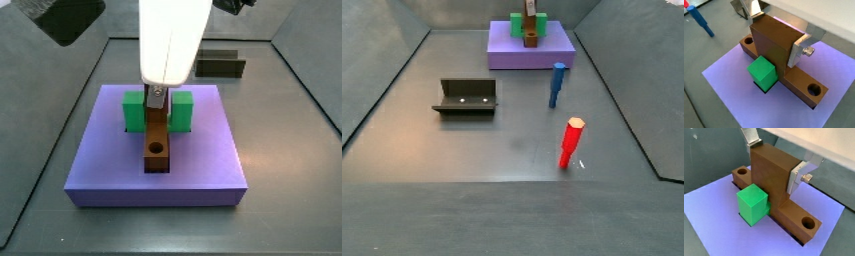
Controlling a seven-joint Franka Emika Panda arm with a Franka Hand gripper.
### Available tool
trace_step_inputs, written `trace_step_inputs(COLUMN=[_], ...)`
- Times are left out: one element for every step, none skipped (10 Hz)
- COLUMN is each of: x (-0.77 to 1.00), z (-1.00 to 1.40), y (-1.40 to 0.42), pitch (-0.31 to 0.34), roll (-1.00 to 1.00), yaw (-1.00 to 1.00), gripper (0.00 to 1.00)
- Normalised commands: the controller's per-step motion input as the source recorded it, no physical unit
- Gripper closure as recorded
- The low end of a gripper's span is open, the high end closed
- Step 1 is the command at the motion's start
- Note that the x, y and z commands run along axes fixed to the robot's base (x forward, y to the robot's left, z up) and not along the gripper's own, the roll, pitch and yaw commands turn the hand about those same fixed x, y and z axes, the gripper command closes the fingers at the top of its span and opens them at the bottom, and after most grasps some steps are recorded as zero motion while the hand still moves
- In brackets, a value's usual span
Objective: Pick up the brown object. Move up. Place the brown object on the fixture. Regrasp the brown object. Move to above the board. Insert the brown object.
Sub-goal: Insert the brown object.
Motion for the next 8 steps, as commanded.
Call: trace_step_inputs(x=[0.13,0.0,0.0,-0.27,-0.25,-0.11,0.0,0.0], z=[-0.15,-0.19,-0.42,-0.85,-0.88,-0.32,0.0,0.0], y=[-0.07,-0.03,0.0,0.0,-0.03,0.0,0.0,0.0], pitch=[-0.087,-0.089,-0.099,-0.194,-0.207,-0.091,0.0,0.0], roll=[0.0,0.0,0.02,0.08,0.06,0.08,0.01,0.0], yaw=[0.0,0.0,0.0,0.0,0.0,0.0,0.0,0.0], gripper=[1.0,1.0,1.0,1.0,1.0,1.0,1.0,1.0])
